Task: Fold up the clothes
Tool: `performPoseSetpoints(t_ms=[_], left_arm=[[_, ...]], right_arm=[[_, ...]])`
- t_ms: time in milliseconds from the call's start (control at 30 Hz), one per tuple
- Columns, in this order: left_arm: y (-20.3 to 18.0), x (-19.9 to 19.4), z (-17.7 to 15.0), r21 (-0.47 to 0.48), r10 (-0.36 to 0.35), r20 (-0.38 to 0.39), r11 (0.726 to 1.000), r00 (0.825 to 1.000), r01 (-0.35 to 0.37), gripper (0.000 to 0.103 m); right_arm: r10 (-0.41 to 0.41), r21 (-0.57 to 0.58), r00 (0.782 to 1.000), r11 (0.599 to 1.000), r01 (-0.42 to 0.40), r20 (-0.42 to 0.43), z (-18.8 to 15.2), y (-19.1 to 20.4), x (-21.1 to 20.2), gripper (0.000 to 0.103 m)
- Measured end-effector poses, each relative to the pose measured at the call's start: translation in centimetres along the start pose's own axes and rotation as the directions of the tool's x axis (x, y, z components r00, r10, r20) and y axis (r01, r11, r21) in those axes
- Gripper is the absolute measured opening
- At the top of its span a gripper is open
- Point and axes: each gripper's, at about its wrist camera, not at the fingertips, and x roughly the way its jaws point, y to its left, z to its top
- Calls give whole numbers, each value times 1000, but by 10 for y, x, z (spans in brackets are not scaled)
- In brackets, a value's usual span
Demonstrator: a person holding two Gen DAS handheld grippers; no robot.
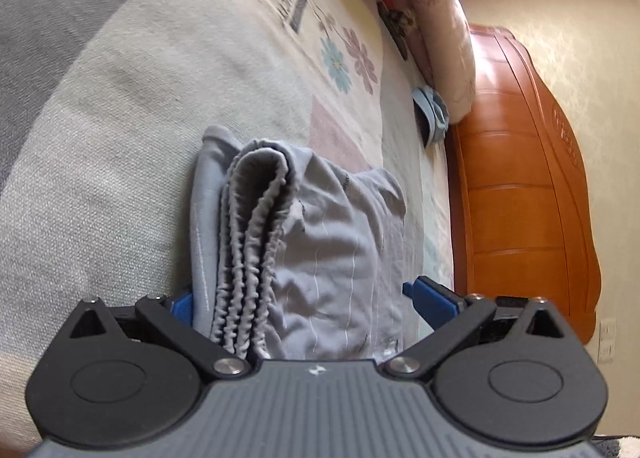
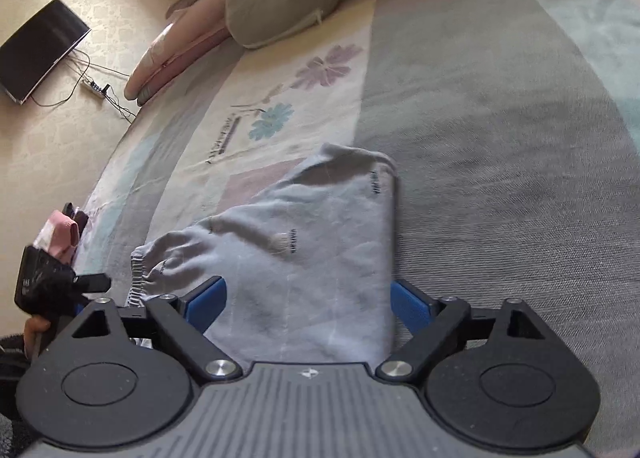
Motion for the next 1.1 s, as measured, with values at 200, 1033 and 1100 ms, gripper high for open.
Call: performPoseSetpoints(t_ms=[200,1033,1100], left_arm=[[-2,2,1,-11,12,43,1000,999,-12,102],[1,2,11,7,-17,-83,1000,996,18,102],[5,3,15,8,-40,-101,999,994,41,102]], right_arm=[[232,147,968,965,-217,-94,29,-41,30,103],[402,106,897,915,-389,-182,43,-31,62,97],[403,99,899,915,-391,-171,41,-34,60,97]])
